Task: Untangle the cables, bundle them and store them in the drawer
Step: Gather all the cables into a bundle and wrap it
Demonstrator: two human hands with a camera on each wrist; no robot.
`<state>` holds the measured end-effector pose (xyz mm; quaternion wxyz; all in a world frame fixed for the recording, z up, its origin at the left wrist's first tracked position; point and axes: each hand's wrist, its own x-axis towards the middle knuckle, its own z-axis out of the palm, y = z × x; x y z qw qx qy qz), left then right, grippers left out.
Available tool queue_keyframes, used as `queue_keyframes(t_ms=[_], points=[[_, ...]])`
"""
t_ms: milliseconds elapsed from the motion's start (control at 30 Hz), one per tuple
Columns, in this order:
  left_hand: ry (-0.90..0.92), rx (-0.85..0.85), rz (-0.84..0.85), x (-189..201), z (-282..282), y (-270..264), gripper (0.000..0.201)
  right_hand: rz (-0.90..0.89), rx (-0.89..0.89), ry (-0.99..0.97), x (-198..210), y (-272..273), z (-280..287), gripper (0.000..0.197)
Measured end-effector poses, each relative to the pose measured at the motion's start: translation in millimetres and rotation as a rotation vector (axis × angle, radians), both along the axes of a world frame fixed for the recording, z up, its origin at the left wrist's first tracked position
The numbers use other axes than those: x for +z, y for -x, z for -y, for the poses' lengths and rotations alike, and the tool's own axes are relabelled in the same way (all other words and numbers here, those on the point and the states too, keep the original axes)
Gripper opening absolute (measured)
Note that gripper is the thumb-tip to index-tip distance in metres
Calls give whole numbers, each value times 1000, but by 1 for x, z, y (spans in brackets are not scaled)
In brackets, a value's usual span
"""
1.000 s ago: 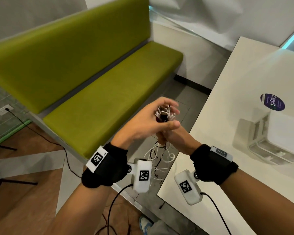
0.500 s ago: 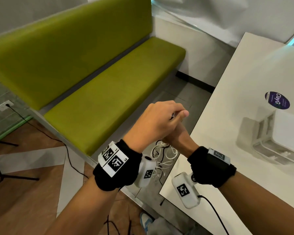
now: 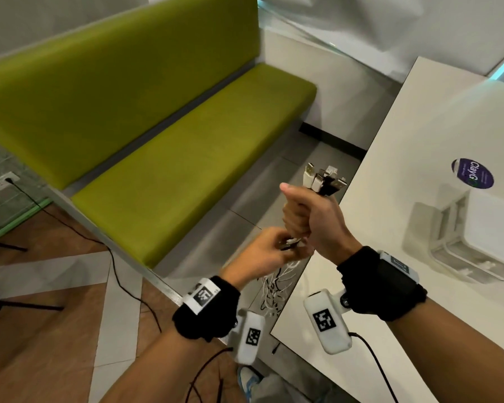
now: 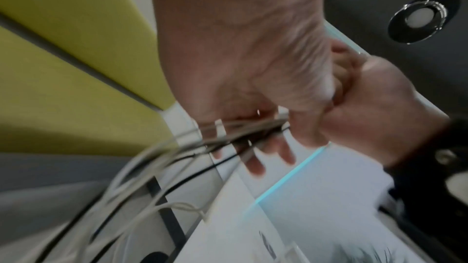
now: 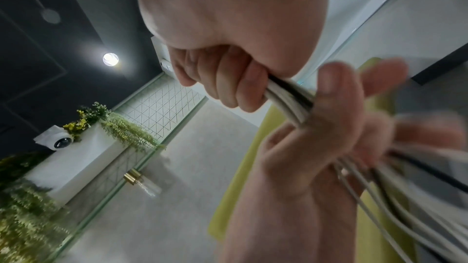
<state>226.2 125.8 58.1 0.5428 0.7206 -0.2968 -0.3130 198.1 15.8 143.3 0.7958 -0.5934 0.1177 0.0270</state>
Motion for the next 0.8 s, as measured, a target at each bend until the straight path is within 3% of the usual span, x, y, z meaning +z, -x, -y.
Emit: queue_keyframes(t_ms=[67,133,233,333,500,600,733,800], points=[[36,107,108,-9,6,10,47,-5,17,-22,3,3,3,52],[62,170,210,-16,9,11,62,-11,31,15,5,6,3,55],[74,203,261,-21,15,5,60,34,64,94,15,7,5,55],[58,267,174,-45,11,-2,56,116,84,145,32,4,11,51],[-182,349,114,-107,-8,-2,61,219,87,176,73,3,27,51],[-453,210,150,-144,-28,0,46,302,109,195,100,2,32,52],[-773,80,158,-158,-32,-15,40,287,124,229,88,3,17,52],[-757,42,62,-153,-34,-27,60,270,103,233,73,2,16,55]])
